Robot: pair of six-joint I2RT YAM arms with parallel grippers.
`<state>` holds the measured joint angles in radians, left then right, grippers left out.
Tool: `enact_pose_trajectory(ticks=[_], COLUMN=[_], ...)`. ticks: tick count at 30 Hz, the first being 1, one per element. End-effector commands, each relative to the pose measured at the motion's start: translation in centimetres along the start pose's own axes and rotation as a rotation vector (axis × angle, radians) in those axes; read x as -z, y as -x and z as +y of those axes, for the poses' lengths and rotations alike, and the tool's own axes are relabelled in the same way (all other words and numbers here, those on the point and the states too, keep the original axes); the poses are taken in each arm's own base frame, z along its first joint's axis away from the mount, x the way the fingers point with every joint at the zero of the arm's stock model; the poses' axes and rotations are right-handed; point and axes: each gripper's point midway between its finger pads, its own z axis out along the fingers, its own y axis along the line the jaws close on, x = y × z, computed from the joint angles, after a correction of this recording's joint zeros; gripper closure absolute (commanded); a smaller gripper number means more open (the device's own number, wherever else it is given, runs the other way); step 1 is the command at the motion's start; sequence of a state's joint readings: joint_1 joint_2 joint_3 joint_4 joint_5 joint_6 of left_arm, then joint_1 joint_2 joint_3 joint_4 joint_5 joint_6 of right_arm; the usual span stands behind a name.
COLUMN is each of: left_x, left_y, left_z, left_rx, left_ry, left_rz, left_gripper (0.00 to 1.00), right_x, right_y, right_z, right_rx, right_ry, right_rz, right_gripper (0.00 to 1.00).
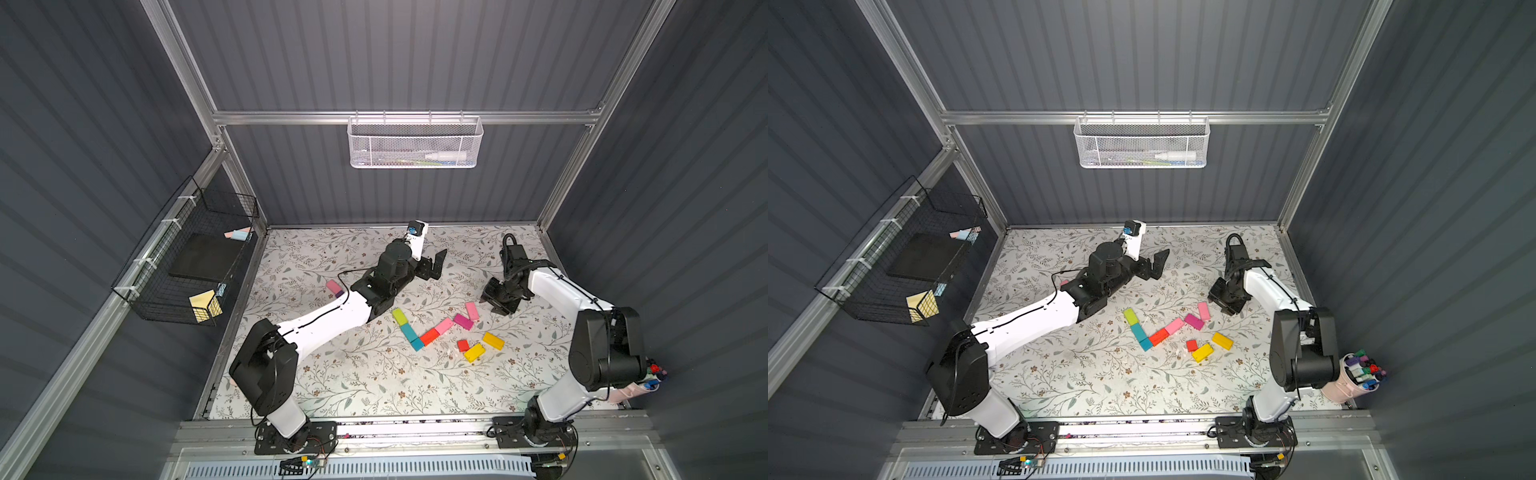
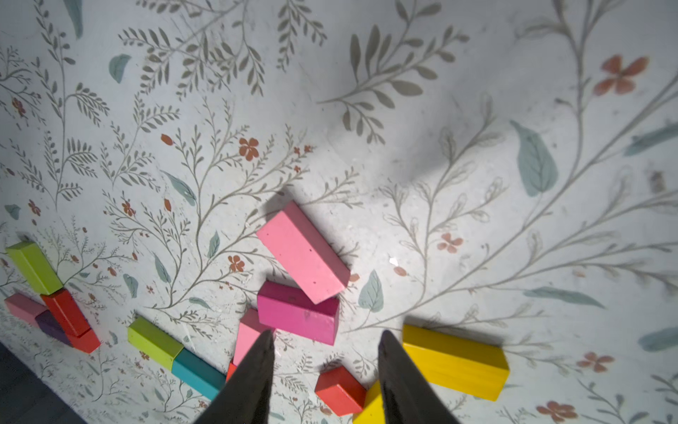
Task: Assemble the letter v with building blocks
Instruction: Pick up the building block from the center of the board.
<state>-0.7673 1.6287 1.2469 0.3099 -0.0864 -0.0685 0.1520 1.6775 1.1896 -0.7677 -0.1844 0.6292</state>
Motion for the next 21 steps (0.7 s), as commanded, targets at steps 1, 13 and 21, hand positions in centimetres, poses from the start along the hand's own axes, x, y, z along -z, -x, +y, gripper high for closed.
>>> enact_pose_trajectory(ticks=[1,13,21], left_x=[0.7,0.8,0.1], left_y=[0.9,-0.4,-1.8], left_z=[-0.3,2.5,1.9], left_rx=[0.017,0.069,0.113], left_ry=[-0.016,0.018,-0.128], left_rz=[-0.002,0.049,0.095], left_gripper=[0.00,0.01,0.00], right_x=[-0.5,-2.9,-4.6], right_y=[-0.6,0.3,-0.3], right_z=[-0.4,0.6,0.8], right_rx=[0.071,0.302,0.366], right_ry=[-0.098,-0.219,-0.197], right_rz=[0.027,0.062,0.088], right_gripper=[0.52,0.54,0.53])
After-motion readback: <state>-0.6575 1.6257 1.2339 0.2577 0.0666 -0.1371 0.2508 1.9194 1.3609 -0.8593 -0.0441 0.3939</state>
